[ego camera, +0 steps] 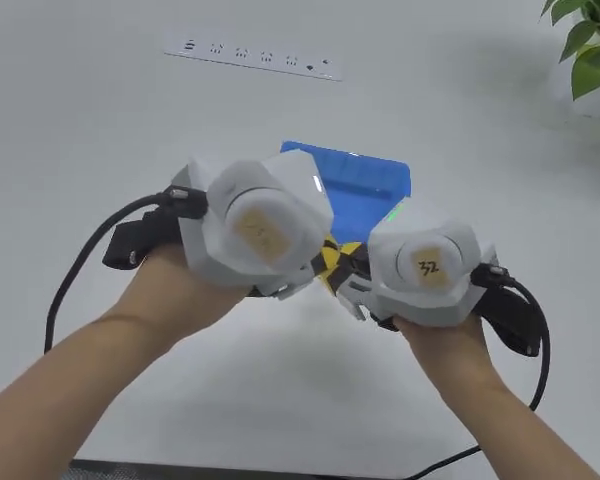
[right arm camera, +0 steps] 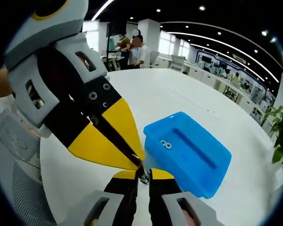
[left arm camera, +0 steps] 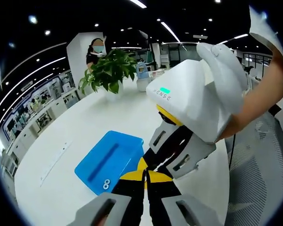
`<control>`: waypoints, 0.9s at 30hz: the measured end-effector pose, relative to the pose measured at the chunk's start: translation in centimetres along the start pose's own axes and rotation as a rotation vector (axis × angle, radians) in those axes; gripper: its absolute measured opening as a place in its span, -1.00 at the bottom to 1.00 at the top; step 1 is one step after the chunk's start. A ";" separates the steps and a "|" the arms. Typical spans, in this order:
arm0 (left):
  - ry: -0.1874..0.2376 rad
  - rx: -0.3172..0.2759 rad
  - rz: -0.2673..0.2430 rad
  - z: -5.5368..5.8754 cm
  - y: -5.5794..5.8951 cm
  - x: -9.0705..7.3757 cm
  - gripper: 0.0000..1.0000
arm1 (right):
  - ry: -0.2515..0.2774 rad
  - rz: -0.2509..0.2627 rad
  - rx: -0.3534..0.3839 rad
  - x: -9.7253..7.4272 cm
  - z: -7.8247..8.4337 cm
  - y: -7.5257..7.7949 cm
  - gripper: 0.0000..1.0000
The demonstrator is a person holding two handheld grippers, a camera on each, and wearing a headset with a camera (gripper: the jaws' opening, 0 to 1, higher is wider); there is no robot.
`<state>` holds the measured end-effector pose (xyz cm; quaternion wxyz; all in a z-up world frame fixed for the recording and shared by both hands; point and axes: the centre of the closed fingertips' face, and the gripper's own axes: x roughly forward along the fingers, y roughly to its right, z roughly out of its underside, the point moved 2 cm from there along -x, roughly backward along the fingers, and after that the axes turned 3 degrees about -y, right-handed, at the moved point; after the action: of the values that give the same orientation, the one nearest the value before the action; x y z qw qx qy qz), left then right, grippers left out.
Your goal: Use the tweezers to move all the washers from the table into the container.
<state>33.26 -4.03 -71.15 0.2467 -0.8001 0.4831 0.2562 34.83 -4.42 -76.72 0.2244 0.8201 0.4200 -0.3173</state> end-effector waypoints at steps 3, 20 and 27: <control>-0.004 0.013 0.004 -0.2 0.2 -0.1 -1.00 | 0.001 -0.015 0.015 -0.2 0.0 -0.2 -0.92; 0.045 0.087 -0.033 -3.2 0.1 -3.1 -1.00 | 0.054 0.023 -0.053 -3.4 -3.0 0.1 -0.93; 0.081 0.123 -0.078 -5.0 -1.0 -4.3 -1.00 | 0.097 0.056 -0.088 -4.5 -5.3 1.2 -0.93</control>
<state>33.31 -4.01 -64.43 0.2857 -0.8112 0.4760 0.1837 35.60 -4.11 -69.72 0.2483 0.8353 0.4207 -0.2522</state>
